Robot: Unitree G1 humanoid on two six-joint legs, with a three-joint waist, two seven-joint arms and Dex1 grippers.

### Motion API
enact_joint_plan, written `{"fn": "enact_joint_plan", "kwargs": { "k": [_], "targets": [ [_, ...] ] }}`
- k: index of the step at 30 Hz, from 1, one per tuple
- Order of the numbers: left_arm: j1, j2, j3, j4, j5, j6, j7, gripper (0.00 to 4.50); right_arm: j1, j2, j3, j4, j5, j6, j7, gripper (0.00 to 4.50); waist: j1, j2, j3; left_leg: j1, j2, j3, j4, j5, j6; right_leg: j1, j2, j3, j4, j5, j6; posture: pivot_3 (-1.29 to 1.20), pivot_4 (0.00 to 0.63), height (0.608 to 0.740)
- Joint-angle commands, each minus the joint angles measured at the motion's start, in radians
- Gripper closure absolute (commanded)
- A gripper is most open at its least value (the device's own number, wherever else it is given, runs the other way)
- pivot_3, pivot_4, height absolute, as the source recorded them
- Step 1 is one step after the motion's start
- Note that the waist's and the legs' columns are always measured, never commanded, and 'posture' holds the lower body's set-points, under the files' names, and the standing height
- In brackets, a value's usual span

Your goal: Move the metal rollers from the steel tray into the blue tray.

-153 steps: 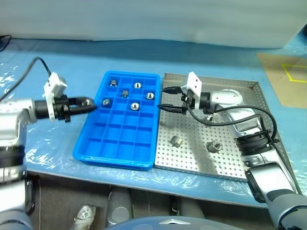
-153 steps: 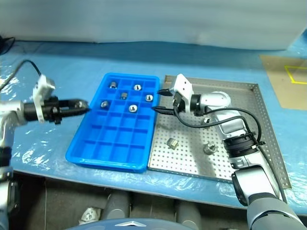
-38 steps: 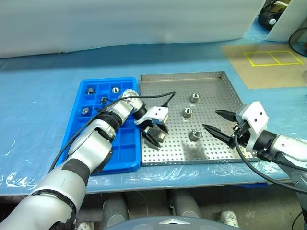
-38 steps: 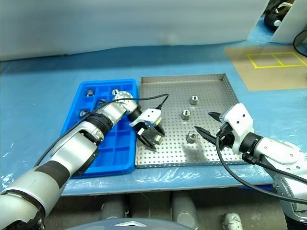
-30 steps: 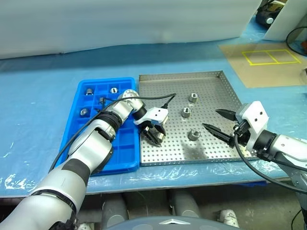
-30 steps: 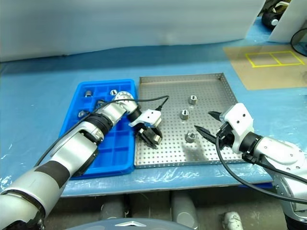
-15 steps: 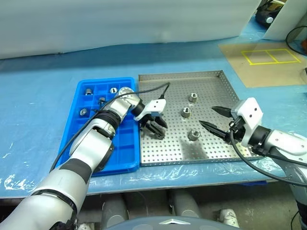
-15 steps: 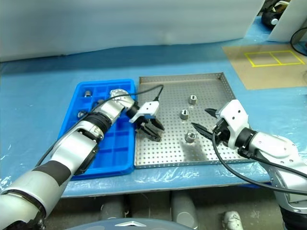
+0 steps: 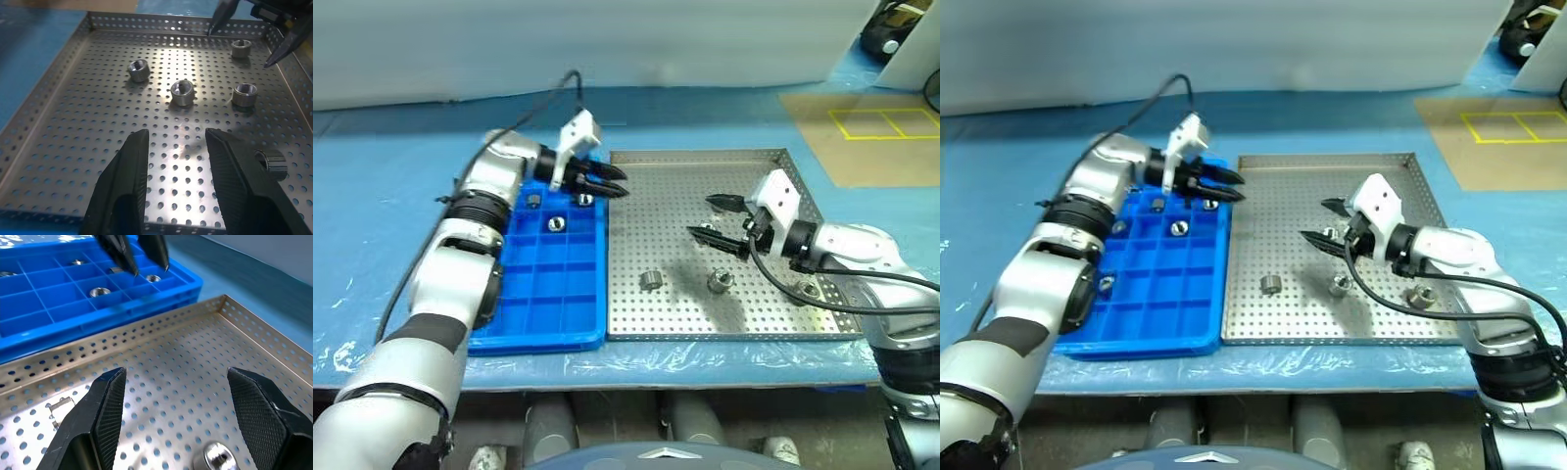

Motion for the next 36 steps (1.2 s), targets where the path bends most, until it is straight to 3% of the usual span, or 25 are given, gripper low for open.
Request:
{"fn": "enact_joint_plan", "kwargs": {
  "k": [1,5,9,16,24,36],
  "targets": [
    [0.086,0.086,0.034,-0.194,-0.044,0.082,-0.009,2.59,-0.073,0.026,0.039,0.07,-0.025,-0.068,0.045,1.14,0.01,0.0,0.0,0.0,0.0,0.0,-0.001,0.0,0.0,0.0,0.0,0.0,0.0,0.0,0.0,-0.14,0.15,0.74],
    [0.183,0.12,0.019,-0.392,-0.077,0.171,0.002,2.59,-0.123,0.056,0.065,0.133,-0.044,-0.102,0.073,1.14,0.037,0.0,0.0,0.0,0.001,0.0,-0.002,0.002,-0.003,0.0,0.0,-0.002,0.001,0.0,0.0,-0.12,0.15,0.74],
    [0.168,0.066,-0.013,-0.495,-0.124,0.28,-0.001,2.59,-0.122,0.06,0.063,0.138,-0.052,-0.108,0.085,1.14,0.077,0.0,0.001,-0.003,0.001,0.0,-0.001,0.003,-0.005,-0.001,-0.002,-0.005,0.001,0.0,0.0,-0.14,0.15,0.74],
    [0.141,-0.058,-0.168,-0.48,-0.088,0.263,-0.055,2.59,-0.049,0.035,0.013,0.072,-0.047,-0.081,0.045,1.14,0.071,-0.001,0.001,-0.001,-0.001,0.0,0.001,0.003,-0.006,0.0,-0.002,-0.002,0.001,0.0,0.0,-0.24,0.15,0.74],
    [0.187,-0.097,-0.376,-0.299,0.085,0.029,-0.086,2.59,0.104,0.004,-0.111,-0.078,-0.025,-0.013,-0.041,1.14,0.015,0.0,0.001,0.001,0.001,0.0,-0.002,0.005,-0.008,0.0,0.001,0.001,0.001,0.0,0.001,-0.38,0.15,0.74],
    [0.116,-0.248,-0.355,-0.006,0.143,-0.114,-0.03,2.59,0.416,-0.073,-0.257,-0.365,0.126,0.147,-0.017,1.14,0.0,0.0,-0.001,0.002,-0.001,0.0,0.001,0.001,-0.002,0.002,0.0,0.003,-0.001,0.0,0.001,-0.5,0.15,0.74]
  ]
}}
